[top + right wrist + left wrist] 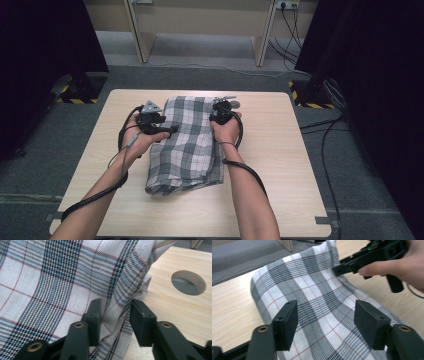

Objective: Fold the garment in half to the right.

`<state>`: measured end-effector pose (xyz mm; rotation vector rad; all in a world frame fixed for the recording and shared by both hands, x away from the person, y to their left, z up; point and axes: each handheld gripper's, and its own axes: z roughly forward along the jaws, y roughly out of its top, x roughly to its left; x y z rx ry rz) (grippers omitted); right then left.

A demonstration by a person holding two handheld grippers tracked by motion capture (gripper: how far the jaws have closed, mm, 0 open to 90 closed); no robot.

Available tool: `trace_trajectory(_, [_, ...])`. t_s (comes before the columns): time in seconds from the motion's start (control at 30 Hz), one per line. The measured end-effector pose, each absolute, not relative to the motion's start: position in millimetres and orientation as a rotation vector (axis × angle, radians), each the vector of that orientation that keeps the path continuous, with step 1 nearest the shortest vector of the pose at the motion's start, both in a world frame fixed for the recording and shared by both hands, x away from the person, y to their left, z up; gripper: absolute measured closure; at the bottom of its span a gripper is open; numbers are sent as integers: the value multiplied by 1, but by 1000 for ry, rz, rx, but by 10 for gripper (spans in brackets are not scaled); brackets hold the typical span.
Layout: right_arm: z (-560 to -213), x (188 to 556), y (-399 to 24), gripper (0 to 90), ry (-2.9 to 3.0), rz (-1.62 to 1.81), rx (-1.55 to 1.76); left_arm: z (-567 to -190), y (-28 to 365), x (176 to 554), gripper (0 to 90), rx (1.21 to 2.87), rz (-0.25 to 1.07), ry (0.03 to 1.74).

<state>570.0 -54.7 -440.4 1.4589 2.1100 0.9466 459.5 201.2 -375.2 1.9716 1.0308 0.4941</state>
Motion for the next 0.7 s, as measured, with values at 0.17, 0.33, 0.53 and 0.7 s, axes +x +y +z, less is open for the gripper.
trace_trajectory(0.17, [-431, 565, -61, 479, 2093, 970, 1465, -380, 210, 460, 318, 1958, 506, 1061])
trace_trajectory(0.33, [-422, 559, -67, 446, 2092, 964, 1425, -384, 216, 460, 309, 1954, 514, 1071])
trace_trajectory(0.53, [-419, 553, -71, 422, 2106, 964, 1398, -386, 223, 458, 308, 1955, 516, 1081])
trace_trajectory(0.7, [-421, 550, -74, 400, 2118, 957, 1394, -388, 228, 457, 307, 1950, 520, 1093])
